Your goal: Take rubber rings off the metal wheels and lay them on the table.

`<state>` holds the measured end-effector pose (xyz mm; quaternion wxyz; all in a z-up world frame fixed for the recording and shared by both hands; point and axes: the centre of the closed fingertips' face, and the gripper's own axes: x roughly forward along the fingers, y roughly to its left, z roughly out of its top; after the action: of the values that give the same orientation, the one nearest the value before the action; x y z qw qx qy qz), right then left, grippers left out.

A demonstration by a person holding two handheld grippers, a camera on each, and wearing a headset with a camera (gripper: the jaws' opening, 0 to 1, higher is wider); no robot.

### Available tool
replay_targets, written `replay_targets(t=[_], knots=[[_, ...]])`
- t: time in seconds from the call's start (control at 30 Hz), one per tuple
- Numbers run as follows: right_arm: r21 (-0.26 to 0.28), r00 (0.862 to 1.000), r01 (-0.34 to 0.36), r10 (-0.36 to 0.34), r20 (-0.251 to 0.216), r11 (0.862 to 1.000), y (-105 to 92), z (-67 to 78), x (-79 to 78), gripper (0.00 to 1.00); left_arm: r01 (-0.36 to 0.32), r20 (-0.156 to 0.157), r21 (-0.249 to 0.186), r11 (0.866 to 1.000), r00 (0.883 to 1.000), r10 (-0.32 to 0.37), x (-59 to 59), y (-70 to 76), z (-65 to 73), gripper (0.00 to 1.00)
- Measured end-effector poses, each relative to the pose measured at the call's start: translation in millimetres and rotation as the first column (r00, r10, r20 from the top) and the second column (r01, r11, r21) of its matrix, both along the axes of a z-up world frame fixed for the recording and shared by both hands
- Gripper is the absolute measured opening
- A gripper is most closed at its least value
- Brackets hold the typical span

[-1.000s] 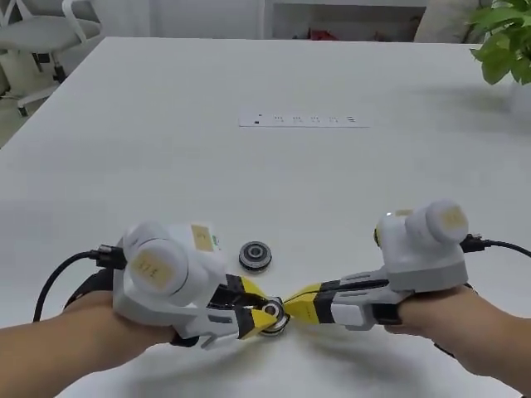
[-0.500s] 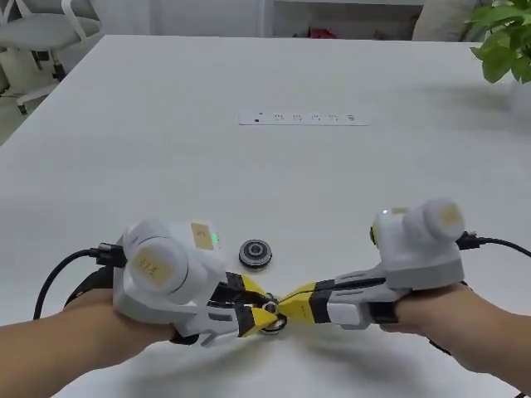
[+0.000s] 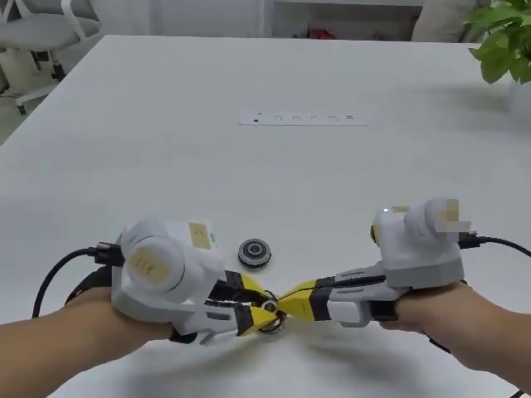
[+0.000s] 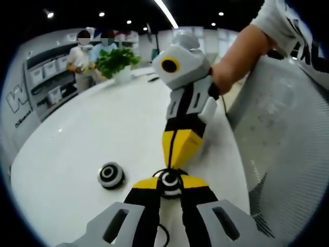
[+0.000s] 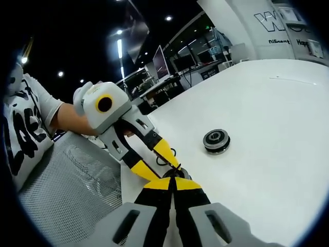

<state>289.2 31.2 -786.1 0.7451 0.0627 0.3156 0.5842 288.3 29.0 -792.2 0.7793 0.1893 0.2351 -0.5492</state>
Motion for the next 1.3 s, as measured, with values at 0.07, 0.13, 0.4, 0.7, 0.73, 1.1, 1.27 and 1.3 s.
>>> replay_targets(t=[0.07, 0.13, 0.4, 0.7, 0.73, 1.1, 1.27, 1.3], knots=[[0.004, 1.000, 0.002, -0.002, -0.003, 1.000, -0.3, 0.9, 0.3, 0.00, 0.006, -0.007, 0.001, 1.000, 1.000, -0.006, -0.1, 1.5, -0.1, 0.18], [0.006, 1.000, 0.003, -0.003, -0.002, 1.000, -0.6, 1.7, 0.6, 0.00, 0.011, -0.004, 0.003, 1.000, 1.000, -0.011, -1.5, 2.5, 0.0, 0.19], [0.017, 1.000, -0.001, 0.001, -0.008, 1.000, -0.4, 4.5, -1.0, 0.00, 0.008, -0.007, -0.036, 0.999, 1.000, -0.008, -5.3, 8.0, 13.9, 0.31], [0.038, 1.000, -0.015, 0.015, -0.009, 0.999, 2.0, 11.4, -3.8, 0.00, -0.017, -0.018, -0.056, 0.998, 1.000, 0.016, -9.7, 24.8, 21.0, 0.39], [0.044, 1.000, -0.019, 0.019, -0.003, 0.999, 2.4, 13.0, -4.2, 0.00, -0.023, -0.020, -0.062, 0.998, 1.000, 0.021, -10.4, 27.1, 22.5, 0.40], [0.066, 0.999, -0.041, 0.041, 0.000, 0.997, 11.7, 23.8, -6.1, 0.00, -0.059, -0.035, -0.098, 0.993, 0.998, 0.055, -17.0, 44.2, 30.4, 0.50], [0.067, 0.999, -0.049, 0.049, 0.001, 0.997, 15.7, 25.0, -6.3, 0.00, -0.078, -0.029, -0.088, 0.993, 0.997, 0.076, -17.1, 54.3, 30.4, 0.52], [0.065, 0.999, -0.052, 0.052, 0.001, 0.996, 16.9, 25.1, -6.0, 0.00, -0.080, -0.027, -0.088, 0.993, 0.997, 0.078, -17.3, 55.8, 30.7, 0.53]])
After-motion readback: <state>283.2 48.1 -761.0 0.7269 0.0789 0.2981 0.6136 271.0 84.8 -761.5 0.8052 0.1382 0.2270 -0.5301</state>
